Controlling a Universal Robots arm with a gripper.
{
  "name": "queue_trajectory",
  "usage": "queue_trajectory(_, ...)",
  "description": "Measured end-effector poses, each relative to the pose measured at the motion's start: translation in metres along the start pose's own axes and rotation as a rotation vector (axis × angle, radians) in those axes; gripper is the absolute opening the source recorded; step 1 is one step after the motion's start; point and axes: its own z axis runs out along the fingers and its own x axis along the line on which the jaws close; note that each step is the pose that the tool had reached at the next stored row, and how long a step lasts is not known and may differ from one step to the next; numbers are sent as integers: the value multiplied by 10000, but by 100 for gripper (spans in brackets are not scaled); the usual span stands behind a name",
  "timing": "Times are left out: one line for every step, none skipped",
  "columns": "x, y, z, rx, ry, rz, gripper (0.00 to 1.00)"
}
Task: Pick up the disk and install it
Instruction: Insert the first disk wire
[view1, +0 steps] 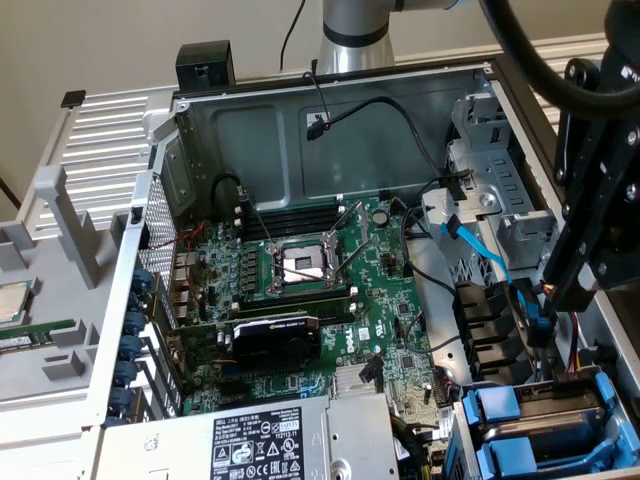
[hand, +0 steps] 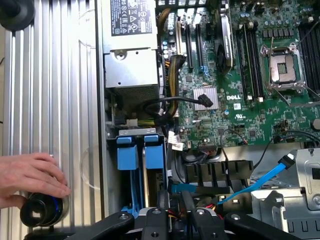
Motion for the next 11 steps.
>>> queue_trajectory(0, 0, 0, 0, 0, 0, 25)
queue_trajectory(0, 0, 0, 0, 0, 0, 25)
queue_trajectory(0, 0, 0, 0, 0, 0, 25)
queue_trajectory(0, 0, 0, 0, 0, 0, 25)
queue_trajectory(0, 0, 0, 0, -1, 0, 25)
queue_trajectory(0, 0, 0, 0, 2, 0, 25)
queue_trajectory(-1, 3, 2, 3, 1, 5, 25)
queue_trajectory(0, 8, 6, 5, 4, 24, 25)
queue_trajectory(0, 14, 11, 11, 18, 47, 25)
queue_trajectory(1, 22, 16, 15, 40, 68, 25)
queue_trajectory(1, 29, 20, 15, 42, 82, 25)
